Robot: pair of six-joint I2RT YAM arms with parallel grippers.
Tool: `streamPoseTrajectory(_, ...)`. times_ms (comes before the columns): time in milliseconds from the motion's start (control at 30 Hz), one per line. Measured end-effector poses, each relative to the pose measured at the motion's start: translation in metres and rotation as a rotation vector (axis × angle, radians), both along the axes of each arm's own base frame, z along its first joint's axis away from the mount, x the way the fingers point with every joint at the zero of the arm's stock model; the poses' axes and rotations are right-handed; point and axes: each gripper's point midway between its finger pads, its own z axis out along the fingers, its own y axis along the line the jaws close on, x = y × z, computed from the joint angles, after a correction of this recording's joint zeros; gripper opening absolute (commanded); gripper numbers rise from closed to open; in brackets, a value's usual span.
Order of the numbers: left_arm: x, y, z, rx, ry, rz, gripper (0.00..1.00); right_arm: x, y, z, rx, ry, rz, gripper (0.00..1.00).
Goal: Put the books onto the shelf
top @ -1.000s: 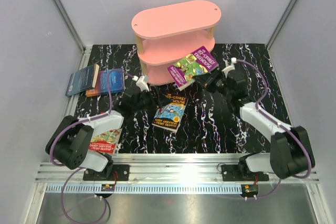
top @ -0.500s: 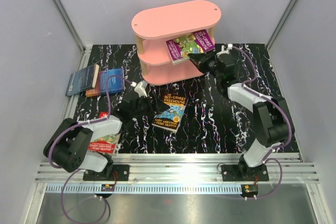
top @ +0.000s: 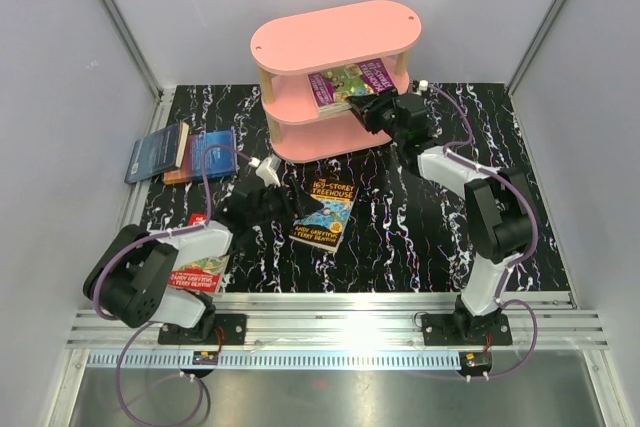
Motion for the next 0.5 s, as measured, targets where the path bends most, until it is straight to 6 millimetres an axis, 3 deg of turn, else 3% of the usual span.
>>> streamPoseTrajectory(33,0.000,0.000,-0.001,0.001,0.002,0.000,0.76,0.002,0.001,0.000,0.000,0.003,-0.001,0.61)
streamPoseTrajectory(67,0.000,0.000,-0.002,0.002,0.003,0.000,0.76,0.004,0.002,0.002,0.003,0.003,-0.002,0.69)
streamPoseTrajectory(133,0.000,0.000,-0.003,0.004,0.007,-0.001,0.76,0.007,0.003,0.012,0.007,-0.026,0.004,0.76)
streamPoseTrajectory(167,-0.001,0.000,-0.004,0.004,0.008,-0.001,0.76,0.008,0.004,0.017,0.008,-0.037,0.005,0.87)
streamPoseTrajectory(367,-0.001,0.000,-0.004,0.005,0.008,-0.001,0.76,0.005,0.004,0.022,0.009,-0.064,0.015,0.98)
streamPoseTrajectory(500,-0.001,0.002,-0.007,0.015,0.010,-0.002,0.76,-0.024,-0.010,0.021,-0.057,-0.055,0.012,1.00)
